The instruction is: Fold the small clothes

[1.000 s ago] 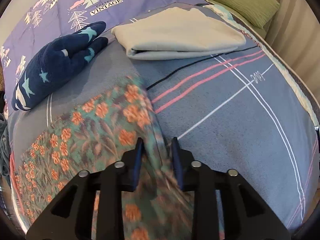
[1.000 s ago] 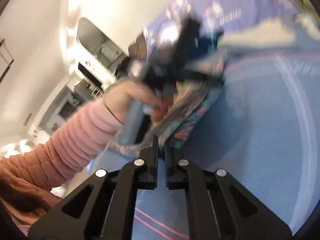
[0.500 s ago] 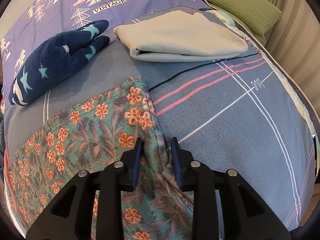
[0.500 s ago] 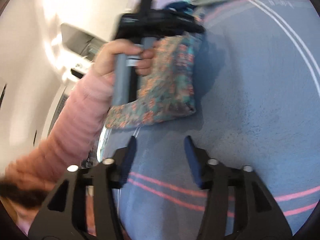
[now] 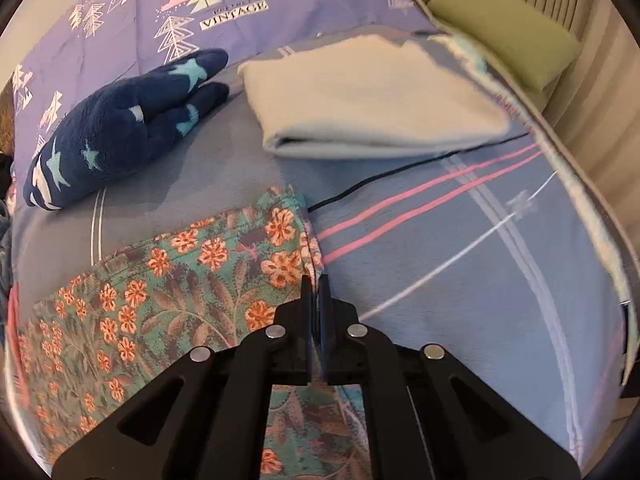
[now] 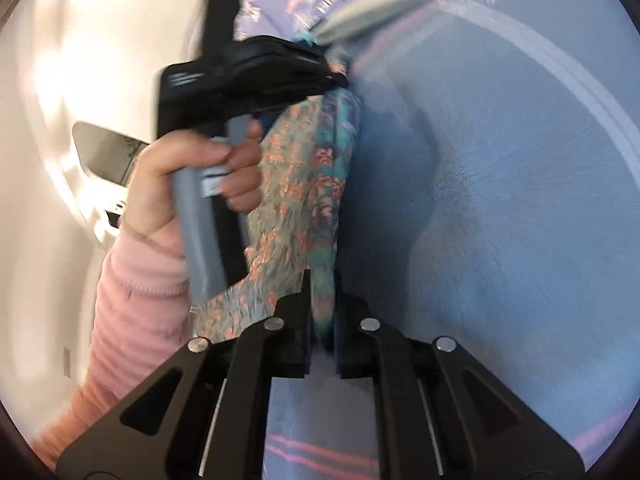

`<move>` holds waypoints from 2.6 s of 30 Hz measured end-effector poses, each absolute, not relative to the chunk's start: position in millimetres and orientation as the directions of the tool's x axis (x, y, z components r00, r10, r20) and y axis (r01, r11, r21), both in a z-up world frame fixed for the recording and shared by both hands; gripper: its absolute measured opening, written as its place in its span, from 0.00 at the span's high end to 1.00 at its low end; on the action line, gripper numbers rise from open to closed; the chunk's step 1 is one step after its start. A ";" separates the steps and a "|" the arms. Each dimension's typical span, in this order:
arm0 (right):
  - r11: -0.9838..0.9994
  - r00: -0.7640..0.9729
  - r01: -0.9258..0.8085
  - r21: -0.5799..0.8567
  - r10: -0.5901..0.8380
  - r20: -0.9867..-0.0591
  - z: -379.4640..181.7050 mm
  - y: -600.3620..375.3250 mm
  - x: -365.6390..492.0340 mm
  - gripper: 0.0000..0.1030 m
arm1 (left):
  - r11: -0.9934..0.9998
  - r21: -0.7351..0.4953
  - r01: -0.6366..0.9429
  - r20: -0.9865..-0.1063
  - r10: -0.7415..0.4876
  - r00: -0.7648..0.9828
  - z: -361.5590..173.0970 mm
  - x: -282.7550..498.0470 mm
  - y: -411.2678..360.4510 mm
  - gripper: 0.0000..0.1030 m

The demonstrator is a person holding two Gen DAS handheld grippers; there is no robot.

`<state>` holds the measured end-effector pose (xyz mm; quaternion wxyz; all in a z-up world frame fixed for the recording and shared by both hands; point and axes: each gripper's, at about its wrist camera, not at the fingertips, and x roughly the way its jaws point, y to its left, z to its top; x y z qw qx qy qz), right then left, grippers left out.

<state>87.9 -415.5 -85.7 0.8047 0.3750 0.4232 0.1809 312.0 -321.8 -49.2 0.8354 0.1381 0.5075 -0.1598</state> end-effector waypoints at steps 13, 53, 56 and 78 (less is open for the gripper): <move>0.800 0.642 0.099 0.592 0.403 -0.652 -91.4 -438.0 44.0 0.77 | 0.884 -0.065 0.462 -0.837 -0.300 0.457 -27.9 286.0 -281.7 0.51; 0.936 0.664 -0.352 -0.020 0.235 -0.710 -33.1 -104.1 74.9 0.21 | 0.849 -0.019 0.527 -0.641 -0.415 0.646 -68.0 74.2 133.3 0.68; 0.951 0.666 -0.307 -0.027 0.194 -0.720 -35.1 -115.8 75.2 0.19 | 0.785 -0.045 0.617 -0.651 -0.492 0.578 -71.5 80.2 133.7 0.96; 0.744 0.667 -0.564 -0.359 0.154 -0.729 -86.9 19.3 70.2 0.16 | 0.783 -0.480 0.395 -0.556 -0.620 0.554 -69.5 143.7 198.0 0.33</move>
